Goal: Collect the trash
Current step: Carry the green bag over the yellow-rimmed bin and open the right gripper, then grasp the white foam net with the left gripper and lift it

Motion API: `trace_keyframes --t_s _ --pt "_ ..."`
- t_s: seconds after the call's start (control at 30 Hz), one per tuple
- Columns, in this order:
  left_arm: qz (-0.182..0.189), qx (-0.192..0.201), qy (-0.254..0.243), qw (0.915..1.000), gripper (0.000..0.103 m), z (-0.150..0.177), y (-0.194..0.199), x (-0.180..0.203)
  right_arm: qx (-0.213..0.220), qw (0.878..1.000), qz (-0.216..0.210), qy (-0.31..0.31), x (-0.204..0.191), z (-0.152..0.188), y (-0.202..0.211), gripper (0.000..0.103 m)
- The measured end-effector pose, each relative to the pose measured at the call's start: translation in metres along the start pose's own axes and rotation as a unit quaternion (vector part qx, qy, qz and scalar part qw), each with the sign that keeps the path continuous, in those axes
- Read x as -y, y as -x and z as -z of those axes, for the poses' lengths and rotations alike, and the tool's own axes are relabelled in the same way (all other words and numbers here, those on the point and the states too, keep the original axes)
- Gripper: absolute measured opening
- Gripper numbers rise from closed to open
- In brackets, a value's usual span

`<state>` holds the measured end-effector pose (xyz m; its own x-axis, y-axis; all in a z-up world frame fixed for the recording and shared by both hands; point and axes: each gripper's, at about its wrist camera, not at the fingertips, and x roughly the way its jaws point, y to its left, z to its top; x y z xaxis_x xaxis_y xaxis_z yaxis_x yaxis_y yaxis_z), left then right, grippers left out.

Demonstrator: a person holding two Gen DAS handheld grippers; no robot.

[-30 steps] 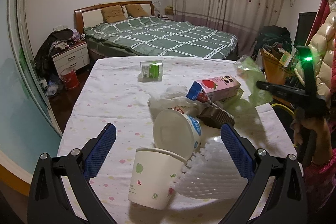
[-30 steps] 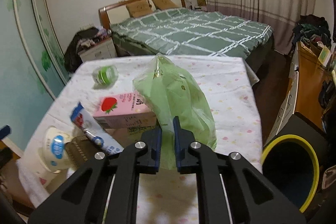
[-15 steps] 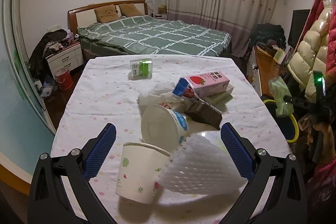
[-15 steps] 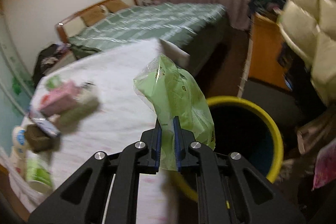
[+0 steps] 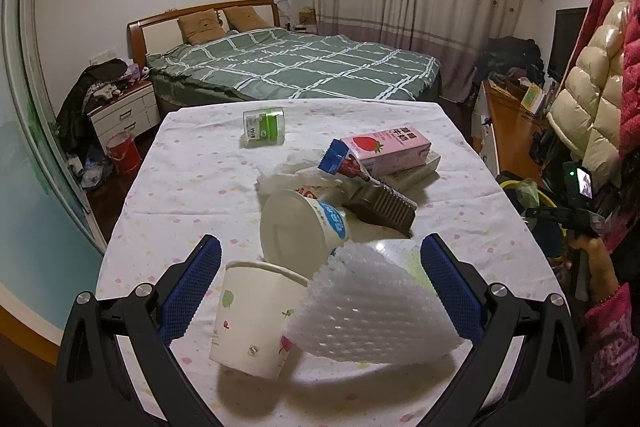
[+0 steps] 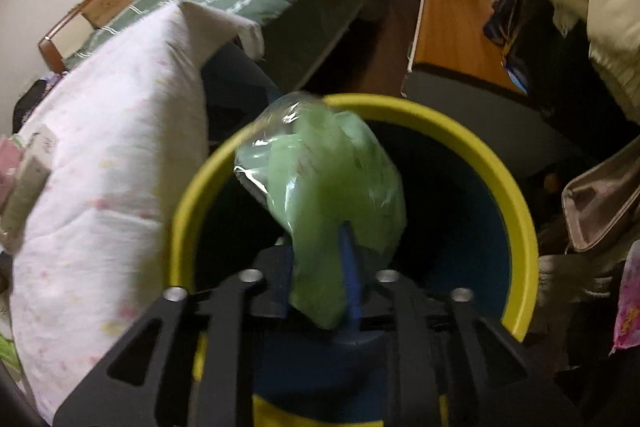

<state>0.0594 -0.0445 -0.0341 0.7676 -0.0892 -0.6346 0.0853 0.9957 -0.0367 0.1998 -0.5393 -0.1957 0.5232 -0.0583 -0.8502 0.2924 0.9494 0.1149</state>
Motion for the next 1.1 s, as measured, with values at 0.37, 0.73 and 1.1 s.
trace_keyframes --t_s 0.37,0.73,1.1 --pt "0.036 -0.022 -0.058 0.9974 0.098 0.009 -0.007 0.014 0.039 0.999 0.012 0.006 -0.007 0.006 0.031 0.056" --pt "0.090 -0.056 -0.088 0.9905 0.098 0.009 -0.029 0.018 0.066 0.997 -0.002 0.026 -0.020 0.012 0.064 0.061" --pt "0.085 -0.069 -0.095 0.9894 0.053 0.015 -0.035 0.022 0.068 0.997 -0.008 0.028 -0.025 0.015 0.067 0.062"
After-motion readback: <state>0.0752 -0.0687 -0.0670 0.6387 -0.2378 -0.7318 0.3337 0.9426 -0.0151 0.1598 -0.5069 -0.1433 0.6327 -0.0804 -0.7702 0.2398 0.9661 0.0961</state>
